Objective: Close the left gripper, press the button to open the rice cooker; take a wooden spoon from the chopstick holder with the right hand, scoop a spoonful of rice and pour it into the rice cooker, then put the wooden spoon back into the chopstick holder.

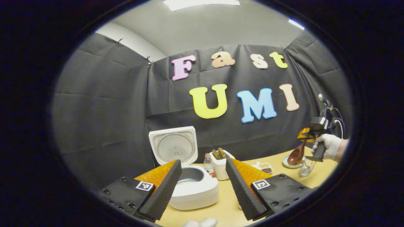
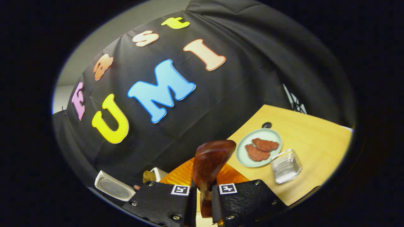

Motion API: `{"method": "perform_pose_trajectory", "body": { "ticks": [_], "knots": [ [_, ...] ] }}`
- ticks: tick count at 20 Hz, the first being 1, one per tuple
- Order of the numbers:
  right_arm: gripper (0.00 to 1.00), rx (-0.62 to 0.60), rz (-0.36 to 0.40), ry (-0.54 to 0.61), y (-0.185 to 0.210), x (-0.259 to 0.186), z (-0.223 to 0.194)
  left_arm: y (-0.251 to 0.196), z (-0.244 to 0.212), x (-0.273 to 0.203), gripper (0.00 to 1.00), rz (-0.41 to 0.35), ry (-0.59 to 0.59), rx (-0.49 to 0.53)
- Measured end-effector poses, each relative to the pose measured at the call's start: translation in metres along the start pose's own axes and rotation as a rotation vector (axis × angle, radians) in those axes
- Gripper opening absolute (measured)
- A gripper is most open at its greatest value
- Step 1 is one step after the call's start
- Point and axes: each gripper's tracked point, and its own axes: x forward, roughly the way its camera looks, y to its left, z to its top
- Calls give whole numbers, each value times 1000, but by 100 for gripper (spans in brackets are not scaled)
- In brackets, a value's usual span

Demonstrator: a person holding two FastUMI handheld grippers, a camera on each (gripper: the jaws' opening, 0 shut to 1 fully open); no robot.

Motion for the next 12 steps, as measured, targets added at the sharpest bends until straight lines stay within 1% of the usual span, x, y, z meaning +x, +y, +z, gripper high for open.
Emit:
{"method": "perform_pose_trajectory", "body": {
  "ticks": [2,3,4,6,8,10,11,12],
  "knots": [
    [19,6,-56,-30,-48,1,24,-14,4,1,99,-5,12,1],
    [19,9,-76,-42,-63,2,30,-20,5,2,96,-4,14,0],
    [19,15,-95,-44,-79,4,35,-28,9,3,99,-2,14,4],
    [19,22,-120,-44,-104,11,39,-42,14,3,99,-1,13,12],
    [19,20,-126,-35,-116,19,37,-53,16,4,98,2,21,15],
    [19,18,-128,-12,-122,31,27,-60,15,5,98,10,34,20],
    [20,15,-132,-3,-125,37,24,-63,17,7,99,14,37,26],
    [19,3,-137,3,-128,41,19,-67,18,7,98,15,37,33]
  ]
}}
